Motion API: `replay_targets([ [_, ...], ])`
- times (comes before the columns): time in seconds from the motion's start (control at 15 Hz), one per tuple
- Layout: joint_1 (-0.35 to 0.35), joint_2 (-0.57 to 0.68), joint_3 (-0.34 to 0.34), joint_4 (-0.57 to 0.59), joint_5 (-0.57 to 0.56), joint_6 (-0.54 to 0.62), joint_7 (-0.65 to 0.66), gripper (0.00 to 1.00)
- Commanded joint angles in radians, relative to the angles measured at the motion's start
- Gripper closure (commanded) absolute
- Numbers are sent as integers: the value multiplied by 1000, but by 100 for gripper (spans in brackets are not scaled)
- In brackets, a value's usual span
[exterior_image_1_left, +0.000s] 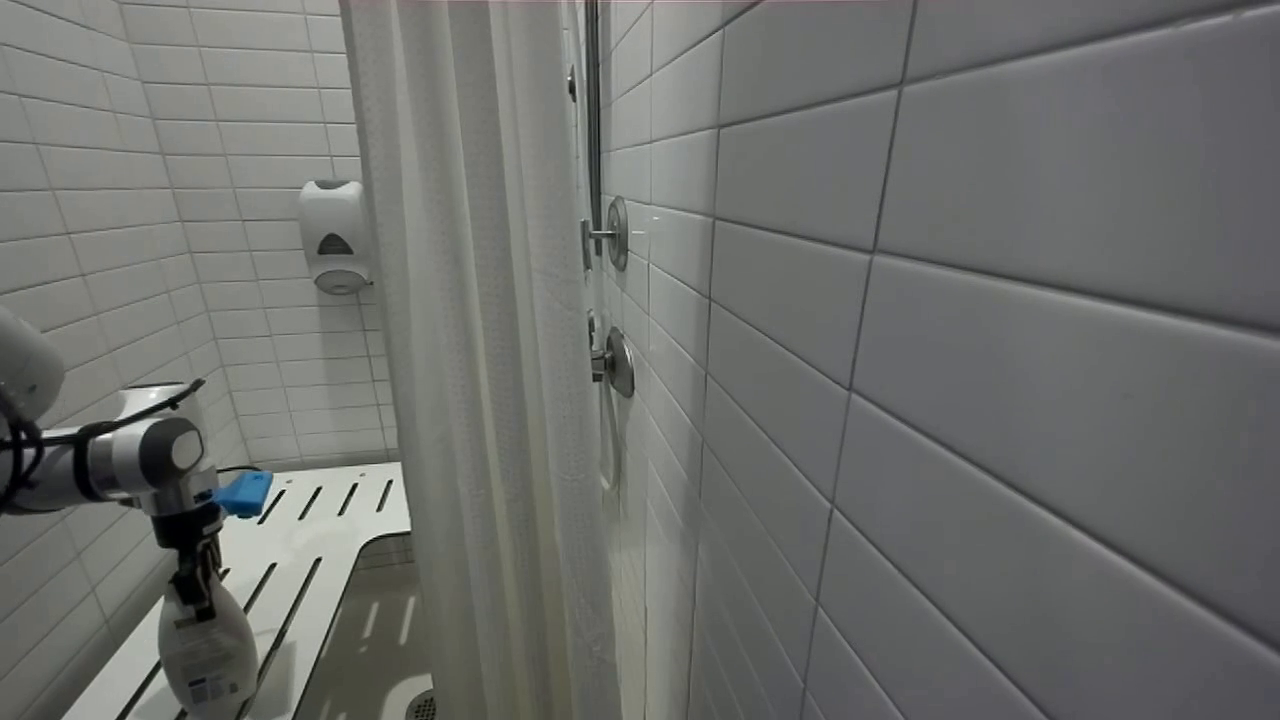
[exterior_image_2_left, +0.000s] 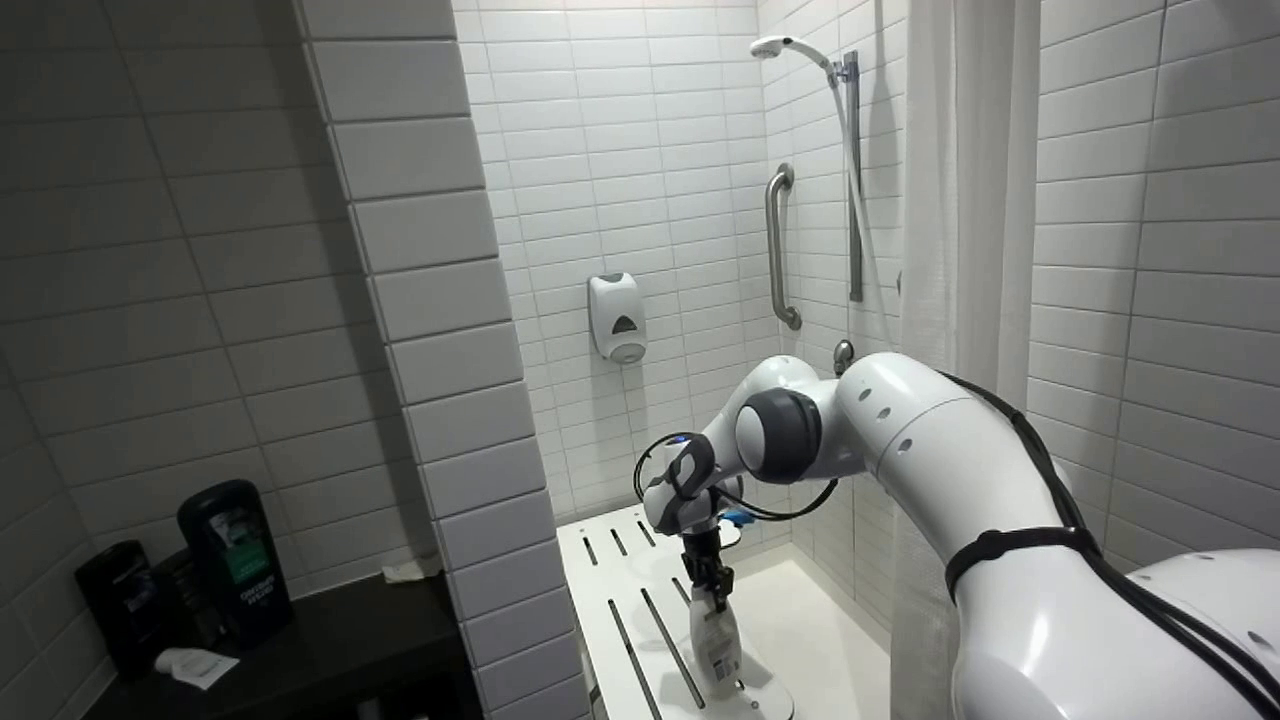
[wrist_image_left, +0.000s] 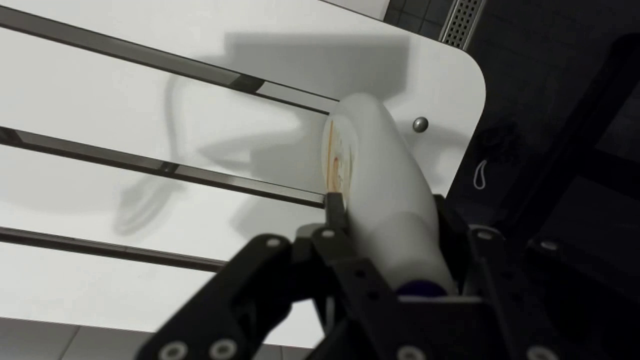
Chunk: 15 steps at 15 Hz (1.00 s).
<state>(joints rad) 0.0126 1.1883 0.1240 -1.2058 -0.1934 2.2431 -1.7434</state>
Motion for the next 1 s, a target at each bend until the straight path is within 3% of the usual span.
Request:
replay_targets([
  [0.0, 58, -196, -43, -222, -44, 41, 124, 81],
  [0.47, 142, -511, -57, -509, -143, 86, 400, 81],
  [0.93, 148, -865, -17, -772, -162, 82, 599, 81],
])
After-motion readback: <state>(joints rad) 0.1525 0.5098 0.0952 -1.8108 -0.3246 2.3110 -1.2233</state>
